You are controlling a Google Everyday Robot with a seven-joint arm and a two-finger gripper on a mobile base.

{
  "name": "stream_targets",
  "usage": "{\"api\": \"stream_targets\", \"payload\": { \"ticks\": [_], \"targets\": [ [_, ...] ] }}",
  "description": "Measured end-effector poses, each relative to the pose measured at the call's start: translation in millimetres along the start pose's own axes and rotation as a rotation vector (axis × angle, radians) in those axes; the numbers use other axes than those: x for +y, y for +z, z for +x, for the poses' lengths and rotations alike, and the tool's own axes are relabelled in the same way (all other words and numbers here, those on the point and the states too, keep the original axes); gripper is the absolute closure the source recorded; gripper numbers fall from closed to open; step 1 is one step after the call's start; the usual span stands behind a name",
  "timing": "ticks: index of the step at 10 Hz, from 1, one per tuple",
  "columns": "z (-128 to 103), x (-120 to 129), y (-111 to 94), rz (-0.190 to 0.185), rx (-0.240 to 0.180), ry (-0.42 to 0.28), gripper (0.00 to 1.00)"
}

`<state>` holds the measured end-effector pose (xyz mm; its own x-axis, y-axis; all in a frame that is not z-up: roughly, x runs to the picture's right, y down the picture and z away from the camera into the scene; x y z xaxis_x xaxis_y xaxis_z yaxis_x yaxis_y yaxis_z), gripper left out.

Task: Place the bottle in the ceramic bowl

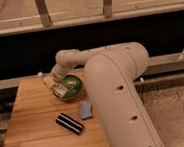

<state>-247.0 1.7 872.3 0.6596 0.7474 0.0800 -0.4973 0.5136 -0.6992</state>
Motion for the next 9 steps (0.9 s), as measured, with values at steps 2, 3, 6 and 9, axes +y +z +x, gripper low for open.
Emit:
{"api": "stream_targets", "payload": {
  "ticks": [2,3,6,9],
  "targets": [
    [-3.1,2.7,-1.9,0.016,0.014,-0.012,0.21],
    [-1.8,2.2,-1.5,0.02,0.018,-0.008,0.2],
    [13.2,-8.7,-3.1,0.039,0.017,0.034,0.2],
    [43.8,-25.8,-14.9,0.051,-0.024,0.111,0.2]
  ]
}}
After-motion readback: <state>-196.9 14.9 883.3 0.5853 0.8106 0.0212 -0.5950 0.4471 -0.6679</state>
